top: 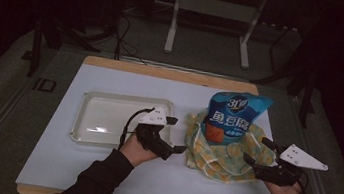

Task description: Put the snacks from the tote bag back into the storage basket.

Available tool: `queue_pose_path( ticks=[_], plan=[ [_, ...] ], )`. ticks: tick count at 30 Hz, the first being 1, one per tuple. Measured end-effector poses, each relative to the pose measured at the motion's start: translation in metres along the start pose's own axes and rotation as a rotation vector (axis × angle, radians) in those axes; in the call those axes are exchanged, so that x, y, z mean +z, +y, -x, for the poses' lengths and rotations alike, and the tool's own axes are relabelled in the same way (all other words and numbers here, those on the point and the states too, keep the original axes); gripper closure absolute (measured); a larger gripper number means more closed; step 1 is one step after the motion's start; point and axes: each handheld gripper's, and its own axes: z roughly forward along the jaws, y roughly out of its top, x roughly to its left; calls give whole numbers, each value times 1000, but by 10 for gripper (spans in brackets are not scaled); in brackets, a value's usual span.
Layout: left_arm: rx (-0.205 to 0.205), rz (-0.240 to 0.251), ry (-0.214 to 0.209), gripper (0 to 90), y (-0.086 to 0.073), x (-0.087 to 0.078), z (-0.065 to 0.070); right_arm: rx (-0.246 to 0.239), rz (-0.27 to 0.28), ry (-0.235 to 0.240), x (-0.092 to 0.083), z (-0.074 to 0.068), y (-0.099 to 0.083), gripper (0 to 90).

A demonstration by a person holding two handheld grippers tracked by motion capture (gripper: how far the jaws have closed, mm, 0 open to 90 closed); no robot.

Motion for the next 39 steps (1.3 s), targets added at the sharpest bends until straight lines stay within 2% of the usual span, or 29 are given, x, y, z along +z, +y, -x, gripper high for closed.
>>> queue_pose_path(
  ticks=[2,11,14,27,29,34,37,39],
  plan=[
    [6,-7,1,14,3,5,-1,0,1,0,1,2,2,142],
    [6,23,-27,15,19,26,-8,3,5,2,11,13,9,150],
    [3,13,-30,15,22,35,-11,6,2,8,15,15,11,160],
    [9,2,-6,16,36,67,-26,27,-9,-1,33,31,13,179],
    [9,10,-4,56,38,69,-30,38,-8,2,36,34,14,194],
    [12,20,1,78,41,75,-37,39,-12,1,41,37,16,212],
    [3,49,-39,154,41,76,-44,41,-18,-2,46,38,18,225],
    [-5,59,-35,155,42,77,-46,35,-26,-11,49,38,19,238]
  ],
)
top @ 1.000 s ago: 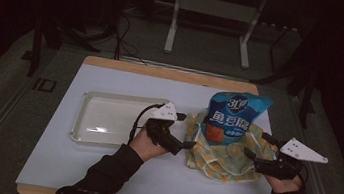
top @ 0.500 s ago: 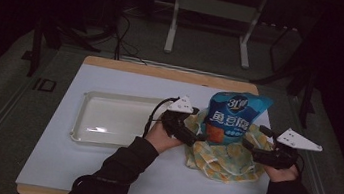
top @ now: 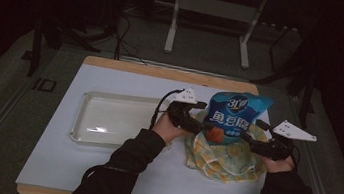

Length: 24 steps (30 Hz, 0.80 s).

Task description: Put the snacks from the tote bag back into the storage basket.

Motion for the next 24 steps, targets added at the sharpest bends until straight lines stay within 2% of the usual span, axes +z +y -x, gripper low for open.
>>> queue_pose_path(
  ticks=[1,6,7,9,10,13,17,23,24],
  plan=[
    [-3,-1,-2,173,0,1,-2,-5,-4,-4,2,0,0,245],
    [6,-21,42,252,1,7,-4,0,-17,-16,7,1,2,290],
    [10,-32,47,327,1,9,-4,2,-17,-19,8,1,2,311],
    [21,-48,74,345,1,11,-3,5,-15,-16,8,2,3,330],
    [17,-48,71,374,1,13,-3,7,-14,-20,8,2,3,348],
    [25,-68,88,416,1,18,-2,12,-18,-19,9,3,4,416],
    [40,-75,103,510,0,25,0,-28,-54,-44,13,3,3,509],
    [62,-88,112,623,-1,30,2,-14,-44,-31,14,4,3,655],
    [65,-92,113,666,-1,31,2,-13,-43,-28,14,4,4,684]
  ],
)
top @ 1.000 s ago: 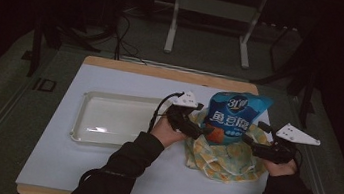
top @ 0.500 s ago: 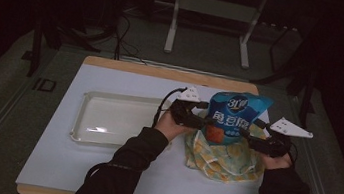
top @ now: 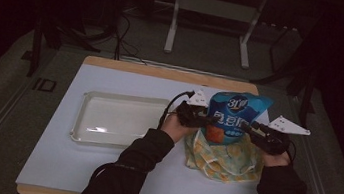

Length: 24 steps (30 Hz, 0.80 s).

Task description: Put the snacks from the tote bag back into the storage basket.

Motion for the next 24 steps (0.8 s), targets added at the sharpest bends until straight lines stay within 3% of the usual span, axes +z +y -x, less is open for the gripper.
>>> queue_pose_path(
  ticks=[7,13,24],
  plan=[
    [-10,-6,8,744,-1,1,-1,20,-15,14,3,0,3,789],
    [-32,-2,5,816,-1,2,-2,-4,-22,-4,6,-4,4,867],
    [-38,-25,51,874,4,2,2,-15,-26,-11,6,-7,5,890]
  ],
)
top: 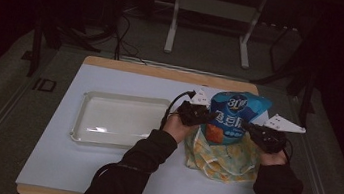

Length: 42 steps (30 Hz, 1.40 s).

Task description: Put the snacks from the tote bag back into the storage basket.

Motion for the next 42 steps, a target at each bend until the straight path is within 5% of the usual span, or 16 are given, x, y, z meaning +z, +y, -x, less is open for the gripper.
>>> queue_pose_path(
  ticks=[42],
  plan=[
    [44,15,-5,883,74,-32,13,-41,83,-48,-46,-2,54,897]
  ],
)
